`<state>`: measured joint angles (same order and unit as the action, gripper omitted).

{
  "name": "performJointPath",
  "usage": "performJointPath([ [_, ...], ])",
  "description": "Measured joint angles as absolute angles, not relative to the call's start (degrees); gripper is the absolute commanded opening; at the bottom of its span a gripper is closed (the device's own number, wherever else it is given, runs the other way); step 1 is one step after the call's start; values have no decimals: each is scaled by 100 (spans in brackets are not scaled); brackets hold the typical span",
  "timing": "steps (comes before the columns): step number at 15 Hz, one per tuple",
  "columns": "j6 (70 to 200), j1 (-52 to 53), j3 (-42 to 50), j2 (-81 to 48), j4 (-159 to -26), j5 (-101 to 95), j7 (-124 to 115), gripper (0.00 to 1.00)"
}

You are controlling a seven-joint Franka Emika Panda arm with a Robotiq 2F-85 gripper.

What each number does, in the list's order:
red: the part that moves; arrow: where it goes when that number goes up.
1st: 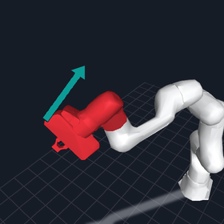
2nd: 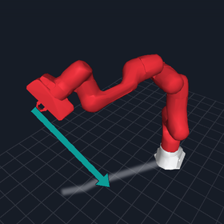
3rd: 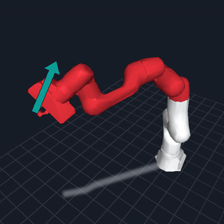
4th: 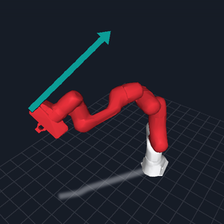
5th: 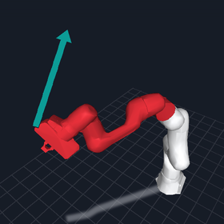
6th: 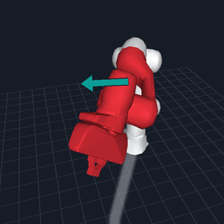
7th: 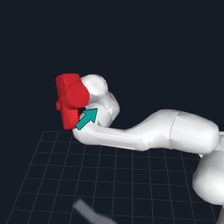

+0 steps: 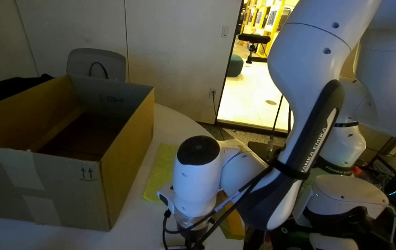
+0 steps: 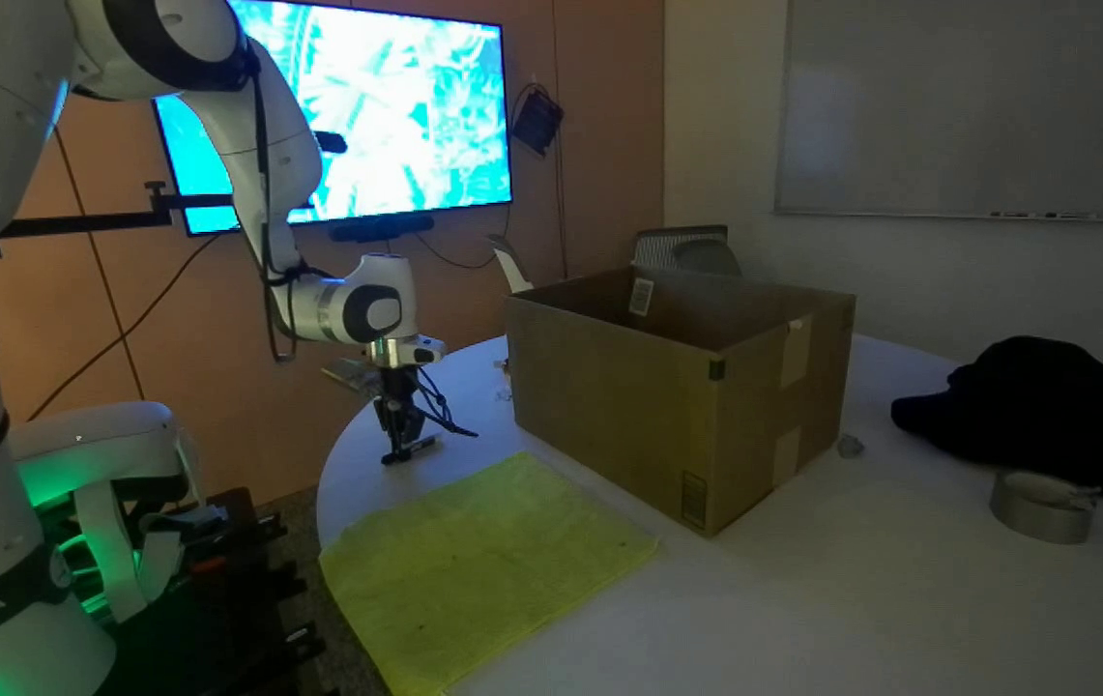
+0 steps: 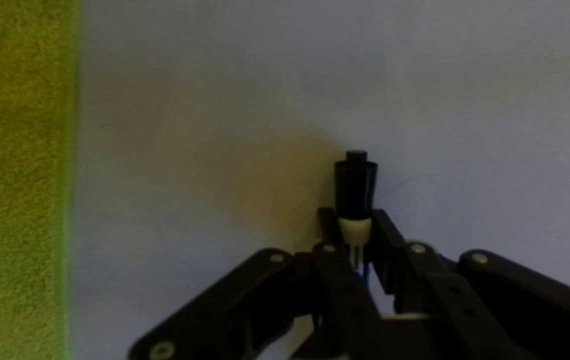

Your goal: Put the marker in the towel, fold the towel, and then put the folded towel in the box

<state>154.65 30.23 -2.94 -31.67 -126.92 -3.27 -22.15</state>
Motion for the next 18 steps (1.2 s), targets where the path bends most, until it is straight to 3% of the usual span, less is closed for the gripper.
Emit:
performJointPath([
  [6, 15405, 2988, -85, -2984, -12812, -352, -2380, 6],
  [18, 15319, 2840, 1443, -2438, -13470, -1851, -4299, 6],
])
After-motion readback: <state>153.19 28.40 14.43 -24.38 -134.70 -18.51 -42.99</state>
